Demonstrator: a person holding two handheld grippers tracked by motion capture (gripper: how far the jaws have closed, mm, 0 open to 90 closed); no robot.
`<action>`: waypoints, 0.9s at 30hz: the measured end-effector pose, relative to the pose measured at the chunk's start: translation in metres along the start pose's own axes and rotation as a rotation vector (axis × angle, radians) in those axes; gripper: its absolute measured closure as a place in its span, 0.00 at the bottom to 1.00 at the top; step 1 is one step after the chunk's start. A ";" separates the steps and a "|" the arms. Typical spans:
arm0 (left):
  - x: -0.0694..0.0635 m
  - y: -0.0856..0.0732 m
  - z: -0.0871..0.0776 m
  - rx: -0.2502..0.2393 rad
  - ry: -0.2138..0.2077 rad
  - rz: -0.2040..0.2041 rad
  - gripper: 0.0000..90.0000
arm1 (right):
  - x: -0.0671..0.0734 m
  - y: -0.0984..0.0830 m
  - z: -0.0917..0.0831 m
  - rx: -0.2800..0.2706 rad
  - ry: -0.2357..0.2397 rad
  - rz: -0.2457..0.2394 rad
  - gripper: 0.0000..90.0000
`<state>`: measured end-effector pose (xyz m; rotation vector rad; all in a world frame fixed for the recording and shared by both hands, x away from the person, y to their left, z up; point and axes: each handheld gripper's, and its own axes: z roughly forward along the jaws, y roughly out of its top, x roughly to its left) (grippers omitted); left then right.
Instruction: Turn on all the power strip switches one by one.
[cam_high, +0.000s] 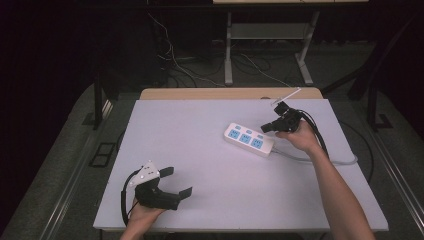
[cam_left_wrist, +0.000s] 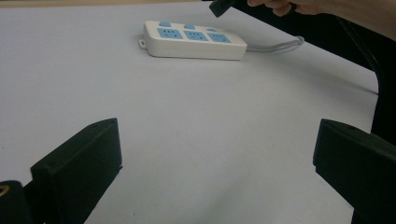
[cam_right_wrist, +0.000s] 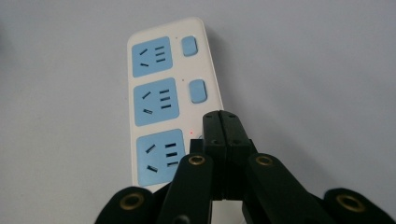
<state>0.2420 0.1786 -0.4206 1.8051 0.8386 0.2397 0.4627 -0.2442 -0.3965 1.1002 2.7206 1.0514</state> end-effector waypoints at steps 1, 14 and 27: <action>0.000 0.000 0.000 -0.001 0.000 -0.001 0.00 | 0.000 0.002 -0.001 -0.002 0.000 -0.003 1.00; 0.000 0.000 0.001 -0.001 -0.001 -0.001 0.00 | 0.008 0.026 -0.006 -0.012 0.001 -0.032 1.00; 0.001 0.000 0.000 -0.003 -0.002 -0.001 0.00 | 0.014 0.044 0.006 -0.002 0.007 -0.051 1.00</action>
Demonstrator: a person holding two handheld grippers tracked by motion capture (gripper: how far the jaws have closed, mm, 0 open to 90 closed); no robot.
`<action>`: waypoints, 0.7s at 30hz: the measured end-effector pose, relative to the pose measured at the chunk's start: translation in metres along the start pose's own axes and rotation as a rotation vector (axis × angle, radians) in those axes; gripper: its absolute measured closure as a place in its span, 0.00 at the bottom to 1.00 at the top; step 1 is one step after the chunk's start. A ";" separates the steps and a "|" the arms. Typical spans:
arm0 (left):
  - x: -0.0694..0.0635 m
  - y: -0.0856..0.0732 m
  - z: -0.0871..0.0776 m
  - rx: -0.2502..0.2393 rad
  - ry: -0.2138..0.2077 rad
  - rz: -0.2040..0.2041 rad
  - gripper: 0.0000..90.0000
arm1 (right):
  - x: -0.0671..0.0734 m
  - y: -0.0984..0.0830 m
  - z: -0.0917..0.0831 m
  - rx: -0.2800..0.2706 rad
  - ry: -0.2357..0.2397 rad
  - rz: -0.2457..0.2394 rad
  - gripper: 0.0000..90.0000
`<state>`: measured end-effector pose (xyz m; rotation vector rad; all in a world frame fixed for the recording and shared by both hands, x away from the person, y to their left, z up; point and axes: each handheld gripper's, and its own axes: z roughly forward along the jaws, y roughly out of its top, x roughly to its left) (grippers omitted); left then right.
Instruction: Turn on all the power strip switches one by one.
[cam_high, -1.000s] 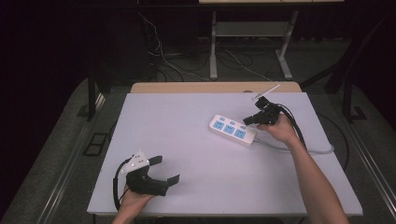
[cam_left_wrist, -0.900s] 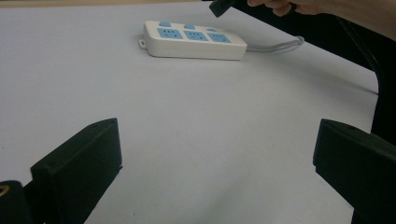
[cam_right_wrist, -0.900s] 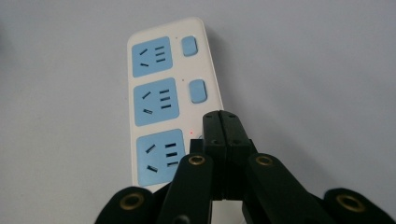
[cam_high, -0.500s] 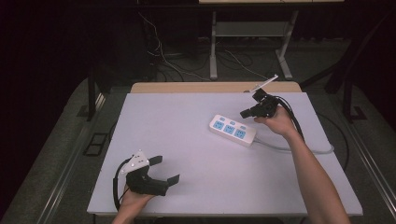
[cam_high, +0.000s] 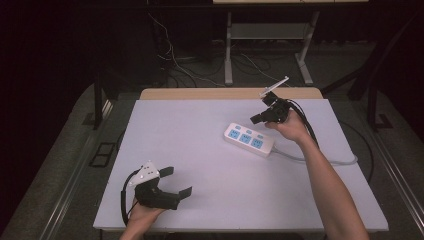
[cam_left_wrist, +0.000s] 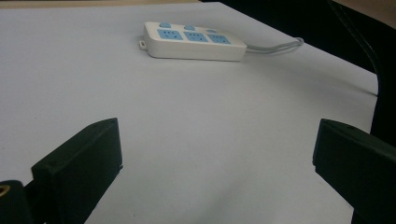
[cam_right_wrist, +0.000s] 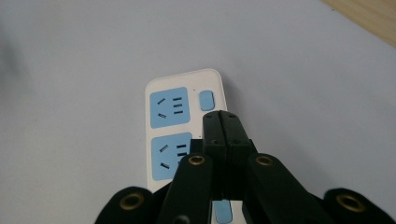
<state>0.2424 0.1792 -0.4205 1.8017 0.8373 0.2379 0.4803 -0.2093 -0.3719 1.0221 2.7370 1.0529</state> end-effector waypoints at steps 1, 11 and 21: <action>0.000 0.000 0.000 0.000 0.000 0.000 0.00 | 0.000 0.000 0.002 0.003 0.000 0.001 1.00; 0.000 0.000 -0.001 -0.004 -0.001 0.000 0.00 | -0.003 -0.003 0.018 0.037 0.004 0.007 1.00; 0.000 0.000 -0.001 -0.005 0.000 0.000 0.00 | -0.004 -0.005 0.029 0.037 0.017 0.024 1.00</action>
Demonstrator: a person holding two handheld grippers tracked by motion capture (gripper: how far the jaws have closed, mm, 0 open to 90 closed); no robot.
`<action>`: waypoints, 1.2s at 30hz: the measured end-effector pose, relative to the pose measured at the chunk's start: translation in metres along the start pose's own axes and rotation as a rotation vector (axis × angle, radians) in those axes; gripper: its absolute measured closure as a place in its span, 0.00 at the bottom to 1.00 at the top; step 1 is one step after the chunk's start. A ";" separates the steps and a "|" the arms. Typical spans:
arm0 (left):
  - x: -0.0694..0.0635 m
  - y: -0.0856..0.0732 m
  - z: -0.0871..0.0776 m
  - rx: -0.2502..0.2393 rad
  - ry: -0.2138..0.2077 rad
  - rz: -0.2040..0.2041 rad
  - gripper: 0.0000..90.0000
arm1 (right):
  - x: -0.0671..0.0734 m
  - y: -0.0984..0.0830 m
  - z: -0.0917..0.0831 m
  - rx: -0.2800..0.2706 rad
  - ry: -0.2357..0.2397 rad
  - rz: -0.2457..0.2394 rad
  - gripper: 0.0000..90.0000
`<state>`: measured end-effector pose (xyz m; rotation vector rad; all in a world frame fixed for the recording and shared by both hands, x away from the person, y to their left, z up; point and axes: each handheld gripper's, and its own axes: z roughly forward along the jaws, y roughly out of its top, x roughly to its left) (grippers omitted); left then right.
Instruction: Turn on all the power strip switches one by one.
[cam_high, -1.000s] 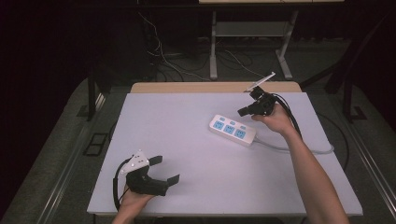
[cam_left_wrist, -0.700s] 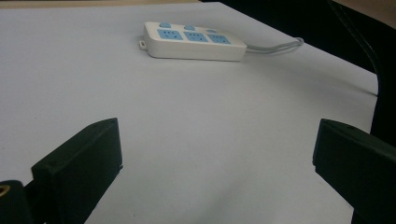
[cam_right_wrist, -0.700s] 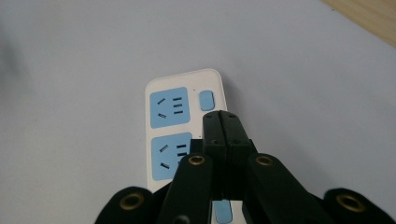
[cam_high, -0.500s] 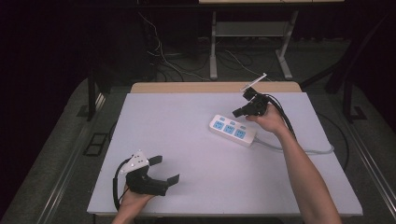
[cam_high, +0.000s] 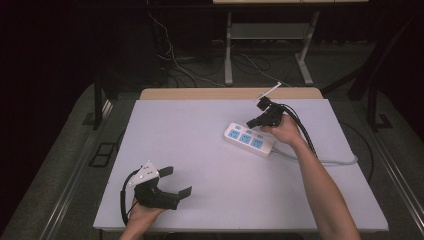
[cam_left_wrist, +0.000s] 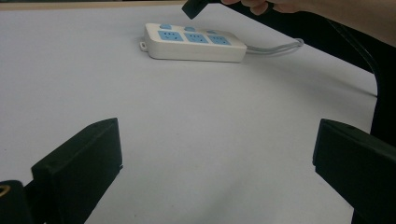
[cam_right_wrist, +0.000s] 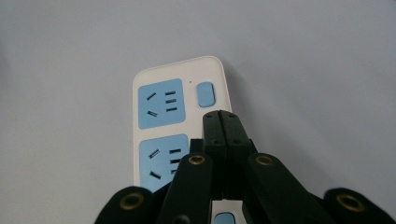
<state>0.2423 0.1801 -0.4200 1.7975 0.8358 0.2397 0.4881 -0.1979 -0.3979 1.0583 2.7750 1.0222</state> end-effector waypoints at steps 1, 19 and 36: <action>0.000 0.000 0.000 -0.001 0.001 0.001 0.00 | 0.000 0.000 0.002 0.004 0.003 -0.004 1.00; 0.000 0.000 0.000 -0.002 0.004 0.003 0.00 | 0.000 -0.005 0.013 0.027 0.006 0.009 1.00; -0.002 0.000 0.000 -0.002 0.000 0.008 0.00 | 0.004 -0.009 0.016 0.021 -0.014 -0.029 1.00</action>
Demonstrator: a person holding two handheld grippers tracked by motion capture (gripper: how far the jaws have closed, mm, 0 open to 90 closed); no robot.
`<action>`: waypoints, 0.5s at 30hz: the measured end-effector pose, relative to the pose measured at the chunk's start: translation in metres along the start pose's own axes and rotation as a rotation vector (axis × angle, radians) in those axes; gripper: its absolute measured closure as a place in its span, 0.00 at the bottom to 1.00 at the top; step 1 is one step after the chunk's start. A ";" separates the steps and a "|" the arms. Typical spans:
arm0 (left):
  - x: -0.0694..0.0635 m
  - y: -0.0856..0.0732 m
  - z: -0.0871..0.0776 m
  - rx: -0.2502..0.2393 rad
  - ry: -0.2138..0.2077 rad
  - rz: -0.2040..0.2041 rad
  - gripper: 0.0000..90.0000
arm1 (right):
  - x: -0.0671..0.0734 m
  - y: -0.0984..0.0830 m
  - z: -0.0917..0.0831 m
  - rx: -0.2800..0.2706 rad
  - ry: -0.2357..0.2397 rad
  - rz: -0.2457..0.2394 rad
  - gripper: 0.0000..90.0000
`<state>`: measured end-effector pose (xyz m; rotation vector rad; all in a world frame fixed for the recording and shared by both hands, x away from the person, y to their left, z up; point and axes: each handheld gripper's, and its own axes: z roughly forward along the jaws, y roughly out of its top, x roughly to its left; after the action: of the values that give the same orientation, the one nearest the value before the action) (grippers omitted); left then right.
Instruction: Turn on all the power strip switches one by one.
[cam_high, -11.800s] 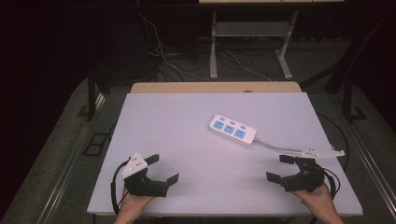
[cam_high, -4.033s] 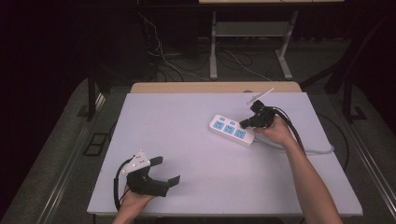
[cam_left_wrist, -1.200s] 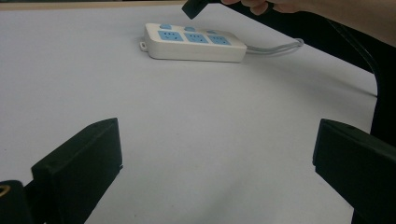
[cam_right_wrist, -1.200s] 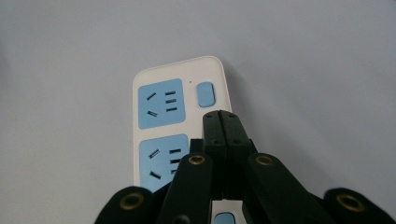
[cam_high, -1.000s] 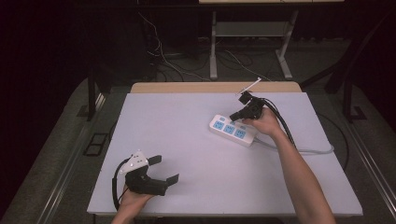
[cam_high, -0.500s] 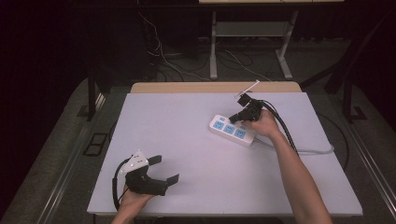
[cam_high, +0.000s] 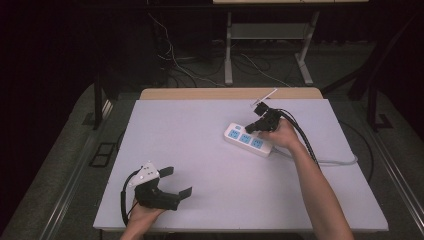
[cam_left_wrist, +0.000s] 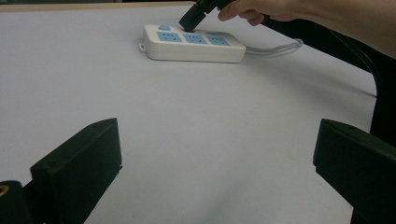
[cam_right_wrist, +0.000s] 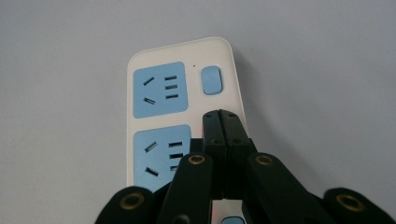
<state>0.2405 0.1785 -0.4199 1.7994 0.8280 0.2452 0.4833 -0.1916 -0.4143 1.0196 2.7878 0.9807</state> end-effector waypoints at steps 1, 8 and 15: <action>0.000 0.000 0.000 0.000 0.000 0.000 0.00 | 0.000 0.000 0.000 -0.005 -0.002 0.000 1.00; 0.002 0.000 0.000 0.003 0.003 -0.003 0.00 | -0.001 -0.003 0.000 -0.027 0.008 0.008 1.00; 0.003 0.000 -0.001 -0.002 0.006 -0.010 0.00 | 0.002 -0.002 -0.001 -0.028 -0.008 0.006 1.00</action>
<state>0.2420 0.1808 -0.4206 1.7924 0.8404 0.2446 0.4805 -0.1927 -0.4143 1.0275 2.7579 1.0102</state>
